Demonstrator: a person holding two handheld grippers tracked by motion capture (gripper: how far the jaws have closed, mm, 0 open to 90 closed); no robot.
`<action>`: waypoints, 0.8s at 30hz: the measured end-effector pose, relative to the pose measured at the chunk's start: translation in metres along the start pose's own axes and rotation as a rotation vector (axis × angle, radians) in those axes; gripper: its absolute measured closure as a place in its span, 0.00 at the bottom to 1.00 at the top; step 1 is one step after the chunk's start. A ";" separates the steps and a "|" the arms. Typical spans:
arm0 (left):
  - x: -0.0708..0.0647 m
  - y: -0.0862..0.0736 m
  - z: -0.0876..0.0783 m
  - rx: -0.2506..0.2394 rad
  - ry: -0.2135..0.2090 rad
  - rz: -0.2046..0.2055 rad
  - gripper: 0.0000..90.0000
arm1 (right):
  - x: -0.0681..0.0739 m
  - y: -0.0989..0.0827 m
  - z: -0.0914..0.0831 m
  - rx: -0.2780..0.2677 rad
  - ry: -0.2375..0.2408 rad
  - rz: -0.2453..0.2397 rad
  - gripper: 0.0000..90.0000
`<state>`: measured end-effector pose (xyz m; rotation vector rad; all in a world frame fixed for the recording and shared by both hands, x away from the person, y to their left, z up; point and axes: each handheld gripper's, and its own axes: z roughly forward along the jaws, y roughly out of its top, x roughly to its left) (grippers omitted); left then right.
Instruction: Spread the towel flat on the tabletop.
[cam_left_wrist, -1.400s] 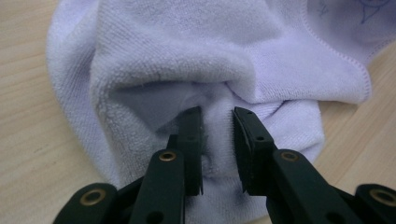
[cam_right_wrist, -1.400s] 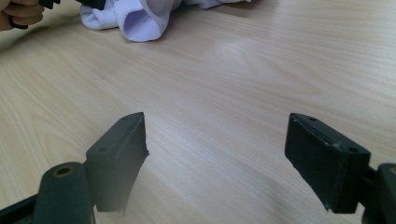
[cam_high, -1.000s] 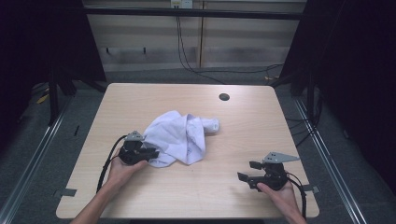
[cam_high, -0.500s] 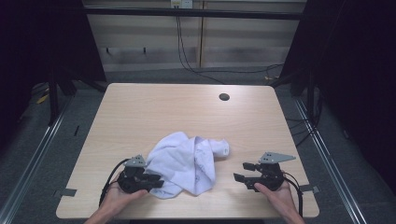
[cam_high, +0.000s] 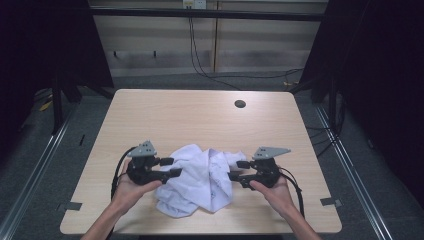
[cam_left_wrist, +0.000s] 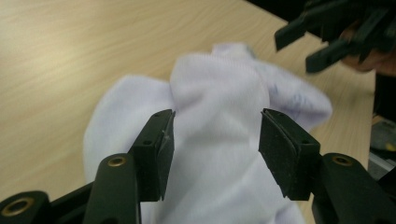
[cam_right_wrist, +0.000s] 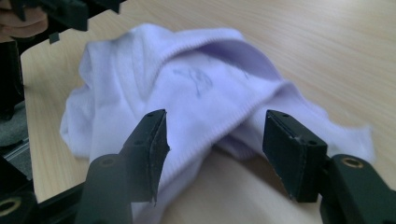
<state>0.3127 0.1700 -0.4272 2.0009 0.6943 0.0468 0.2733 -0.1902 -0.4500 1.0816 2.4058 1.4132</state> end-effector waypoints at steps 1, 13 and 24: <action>0.003 0.003 0.004 -0.001 -0.006 0.003 0.51 | 0.001 0.006 0.007 0.000 0.009 -0.012 0.44; 0.014 -0.020 0.058 0.137 -0.081 0.027 0.66 | 0.006 -0.001 0.059 0.083 0.050 -0.056 0.45; 0.014 -0.025 0.055 0.116 -0.160 -0.004 0.74 | 0.013 -0.004 0.071 0.129 -0.018 -0.074 0.73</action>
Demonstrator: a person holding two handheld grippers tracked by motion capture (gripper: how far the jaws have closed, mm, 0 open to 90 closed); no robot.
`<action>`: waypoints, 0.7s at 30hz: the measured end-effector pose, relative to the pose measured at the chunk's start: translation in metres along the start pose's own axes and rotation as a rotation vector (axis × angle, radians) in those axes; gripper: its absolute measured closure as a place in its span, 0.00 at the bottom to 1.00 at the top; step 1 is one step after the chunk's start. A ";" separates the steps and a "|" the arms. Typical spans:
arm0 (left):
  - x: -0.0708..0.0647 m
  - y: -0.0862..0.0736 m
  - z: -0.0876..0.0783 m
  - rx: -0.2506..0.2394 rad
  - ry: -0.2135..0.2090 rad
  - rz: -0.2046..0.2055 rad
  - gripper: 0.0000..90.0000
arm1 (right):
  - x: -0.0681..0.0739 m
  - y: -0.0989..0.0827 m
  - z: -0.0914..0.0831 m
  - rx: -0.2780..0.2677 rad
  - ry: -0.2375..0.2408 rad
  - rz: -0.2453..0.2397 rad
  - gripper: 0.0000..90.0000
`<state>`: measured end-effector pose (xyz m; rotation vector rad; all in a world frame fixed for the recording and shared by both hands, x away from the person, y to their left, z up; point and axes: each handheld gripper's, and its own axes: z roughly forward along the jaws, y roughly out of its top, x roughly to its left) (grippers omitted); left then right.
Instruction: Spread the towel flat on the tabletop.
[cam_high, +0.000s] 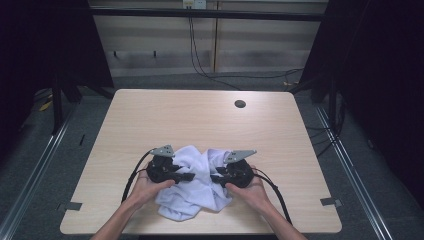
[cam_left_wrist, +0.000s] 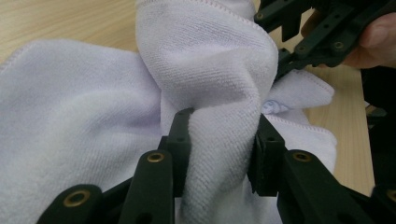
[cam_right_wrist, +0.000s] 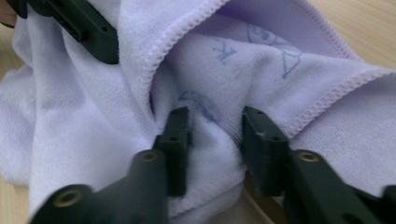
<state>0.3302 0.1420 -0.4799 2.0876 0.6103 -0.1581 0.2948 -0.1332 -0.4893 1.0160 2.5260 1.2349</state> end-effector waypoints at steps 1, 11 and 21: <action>0.001 -0.001 -0.003 -0.016 -0.008 -0.006 0.75 | 0.000 0.001 0.000 0.003 0.005 0.013 0.78; 0.002 -0.002 -0.034 -0.171 -0.026 -0.043 0.85 | -0.015 0.007 -0.022 -0.051 0.023 0.089 0.89; 0.005 0.001 -0.052 -0.250 0.005 -0.066 0.91 | -0.044 0.003 -0.058 -0.145 0.011 0.186 0.88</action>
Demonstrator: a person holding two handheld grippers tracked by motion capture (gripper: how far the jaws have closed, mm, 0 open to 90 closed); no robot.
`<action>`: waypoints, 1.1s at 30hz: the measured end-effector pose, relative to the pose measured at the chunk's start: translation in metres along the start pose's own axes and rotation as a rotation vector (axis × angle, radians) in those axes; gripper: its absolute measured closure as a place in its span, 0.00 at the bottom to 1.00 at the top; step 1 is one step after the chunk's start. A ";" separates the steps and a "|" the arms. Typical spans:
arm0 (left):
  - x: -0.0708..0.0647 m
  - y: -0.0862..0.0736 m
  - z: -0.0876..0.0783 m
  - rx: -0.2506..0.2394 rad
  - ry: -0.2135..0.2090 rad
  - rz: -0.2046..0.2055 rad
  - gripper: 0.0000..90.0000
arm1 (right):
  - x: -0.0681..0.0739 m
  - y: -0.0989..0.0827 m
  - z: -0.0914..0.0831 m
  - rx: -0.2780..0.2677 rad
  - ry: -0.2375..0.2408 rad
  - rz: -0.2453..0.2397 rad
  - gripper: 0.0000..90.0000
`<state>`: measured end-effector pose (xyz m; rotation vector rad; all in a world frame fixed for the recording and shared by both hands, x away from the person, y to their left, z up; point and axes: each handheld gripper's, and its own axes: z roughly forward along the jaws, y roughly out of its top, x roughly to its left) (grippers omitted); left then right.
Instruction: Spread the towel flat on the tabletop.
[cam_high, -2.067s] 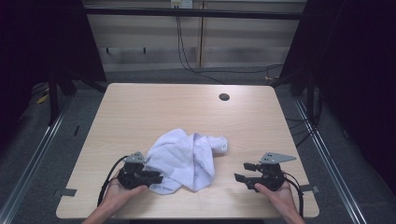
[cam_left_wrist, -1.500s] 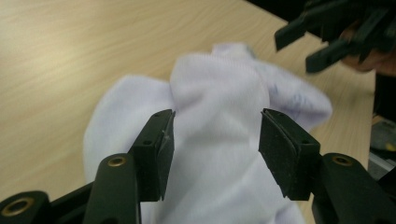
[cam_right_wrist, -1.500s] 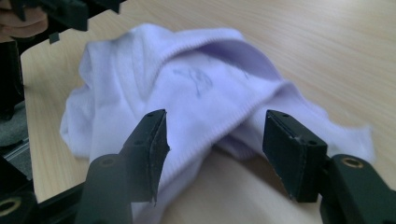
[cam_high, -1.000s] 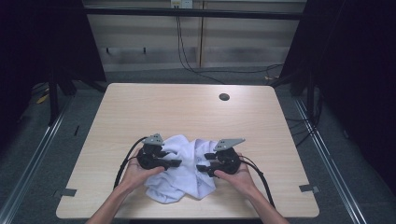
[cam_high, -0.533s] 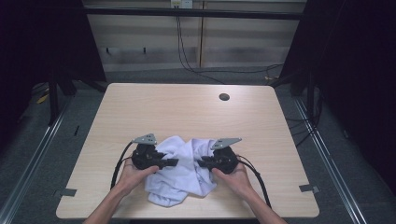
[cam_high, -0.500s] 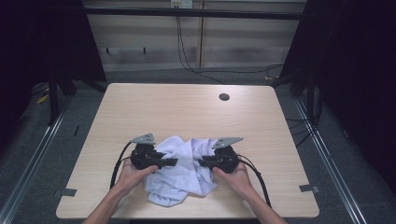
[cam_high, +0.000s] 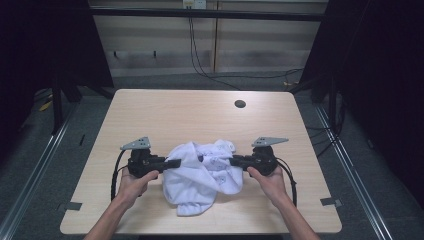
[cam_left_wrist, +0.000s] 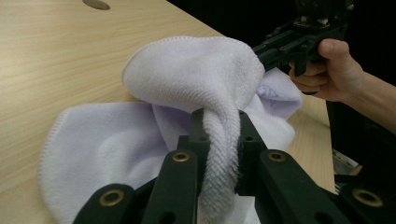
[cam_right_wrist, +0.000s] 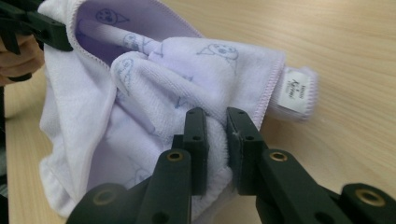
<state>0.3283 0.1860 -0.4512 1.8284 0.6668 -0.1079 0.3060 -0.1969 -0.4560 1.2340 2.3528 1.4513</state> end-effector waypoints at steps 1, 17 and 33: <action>0.000 0.001 -0.001 -0.008 0.002 0.000 0.91 | -0.002 0.001 -0.003 -0.008 -0.004 0.009 0.88; 0.013 0.011 -0.044 -0.148 0.092 -0.049 0.92 | -0.024 0.007 -0.049 -0.111 -0.084 0.059 0.96; -0.007 0.107 -0.078 -0.267 0.218 0.096 0.92 | -0.027 0.098 -0.092 -0.229 -0.124 0.003 0.96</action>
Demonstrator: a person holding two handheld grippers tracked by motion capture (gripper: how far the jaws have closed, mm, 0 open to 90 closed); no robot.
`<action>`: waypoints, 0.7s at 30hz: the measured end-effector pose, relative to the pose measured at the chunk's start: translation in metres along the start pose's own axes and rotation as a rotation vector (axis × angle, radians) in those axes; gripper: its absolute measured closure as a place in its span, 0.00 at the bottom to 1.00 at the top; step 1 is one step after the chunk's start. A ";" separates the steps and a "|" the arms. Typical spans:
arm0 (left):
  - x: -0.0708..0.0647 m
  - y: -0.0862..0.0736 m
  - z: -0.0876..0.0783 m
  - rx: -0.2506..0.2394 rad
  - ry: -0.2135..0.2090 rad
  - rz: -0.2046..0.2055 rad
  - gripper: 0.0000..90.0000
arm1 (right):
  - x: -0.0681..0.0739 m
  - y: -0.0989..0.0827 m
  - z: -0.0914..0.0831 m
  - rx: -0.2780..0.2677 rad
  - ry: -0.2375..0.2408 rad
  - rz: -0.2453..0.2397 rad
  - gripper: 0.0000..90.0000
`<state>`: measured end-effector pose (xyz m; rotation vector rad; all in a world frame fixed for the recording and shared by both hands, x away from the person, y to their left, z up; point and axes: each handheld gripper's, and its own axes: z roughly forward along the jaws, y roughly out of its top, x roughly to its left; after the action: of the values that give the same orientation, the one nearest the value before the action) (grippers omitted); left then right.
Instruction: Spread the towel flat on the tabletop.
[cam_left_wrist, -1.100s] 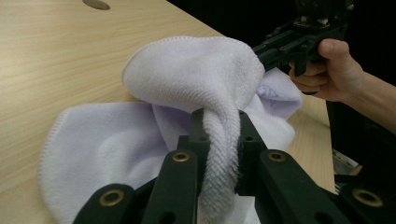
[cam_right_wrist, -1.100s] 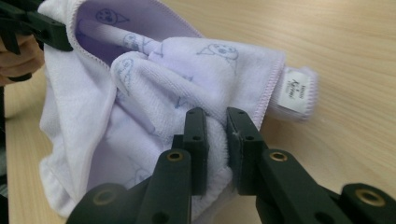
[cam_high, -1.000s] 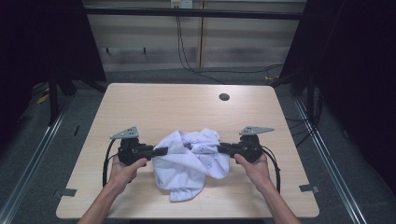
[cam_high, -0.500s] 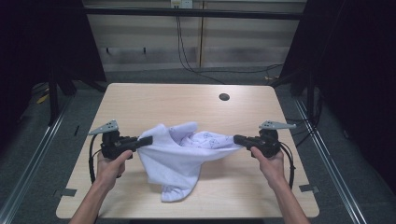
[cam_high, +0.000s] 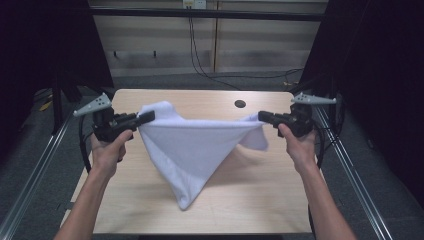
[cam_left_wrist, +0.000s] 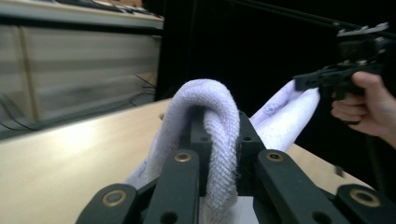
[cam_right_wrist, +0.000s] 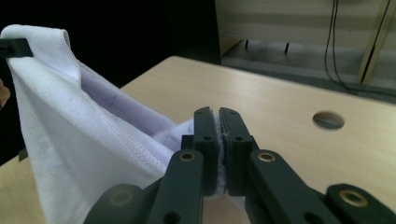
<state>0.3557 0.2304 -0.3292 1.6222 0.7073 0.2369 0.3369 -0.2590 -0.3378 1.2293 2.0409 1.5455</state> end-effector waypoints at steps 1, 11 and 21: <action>0.002 0.007 0.000 0.003 0.017 0.011 0.92 | 0.000 0.018 -0.001 -0.015 -0.002 -0.006 0.96; 0.017 0.060 0.010 -0.035 0.103 0.066 0.92 | 0.001 0.085 0.003 -0.009 -0.053 -0.040 0.96; 0.002 0.098 0.008 -0.110 0.105 0.142 0.92 | -0.001 0.136 -0.008 -0.105 -0.094 -0.091 0.96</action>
<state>0.3919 0.2231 -0.2380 1.5643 0.6475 0.4592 0.3924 -0.2572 -0.2133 1.1321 1.9042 1.5034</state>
